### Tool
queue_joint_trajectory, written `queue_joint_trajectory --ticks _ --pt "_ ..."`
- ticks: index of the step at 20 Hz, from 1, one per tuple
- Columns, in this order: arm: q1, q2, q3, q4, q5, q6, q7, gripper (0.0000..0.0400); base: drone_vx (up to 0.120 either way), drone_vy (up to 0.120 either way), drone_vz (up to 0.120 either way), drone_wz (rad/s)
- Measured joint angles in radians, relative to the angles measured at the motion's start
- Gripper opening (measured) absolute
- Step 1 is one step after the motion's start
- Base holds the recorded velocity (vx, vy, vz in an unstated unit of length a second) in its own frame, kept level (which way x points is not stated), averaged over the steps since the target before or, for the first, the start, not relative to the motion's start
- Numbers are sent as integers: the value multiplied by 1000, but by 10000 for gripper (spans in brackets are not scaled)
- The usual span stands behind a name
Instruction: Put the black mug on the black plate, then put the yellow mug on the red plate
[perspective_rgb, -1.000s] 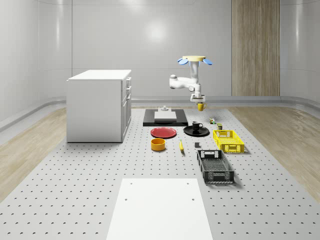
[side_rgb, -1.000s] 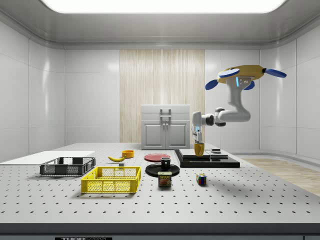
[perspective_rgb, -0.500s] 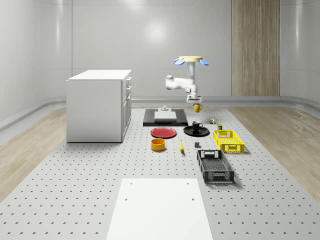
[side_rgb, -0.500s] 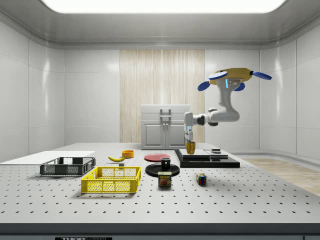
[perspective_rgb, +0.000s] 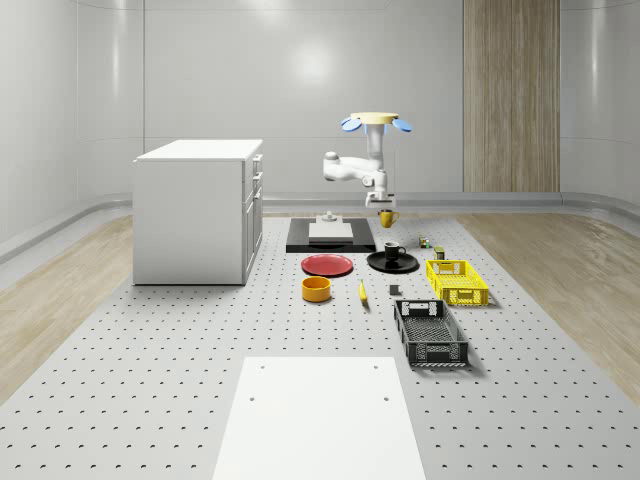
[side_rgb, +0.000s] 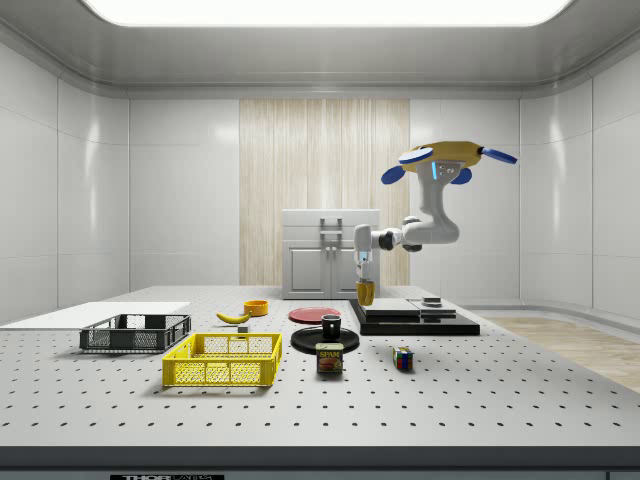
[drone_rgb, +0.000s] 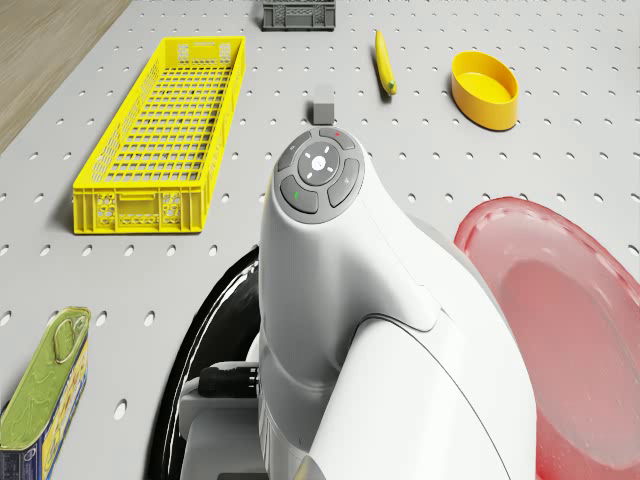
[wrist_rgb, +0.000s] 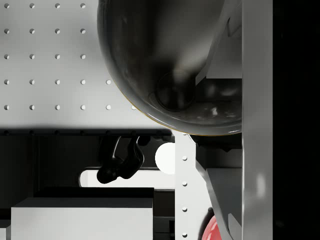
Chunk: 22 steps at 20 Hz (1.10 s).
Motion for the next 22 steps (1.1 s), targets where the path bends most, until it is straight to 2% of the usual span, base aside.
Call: queue_joint_trajectory --ticks 22 --pt "0 -3 0 0 1 2 0 110 120 -120 0 0"
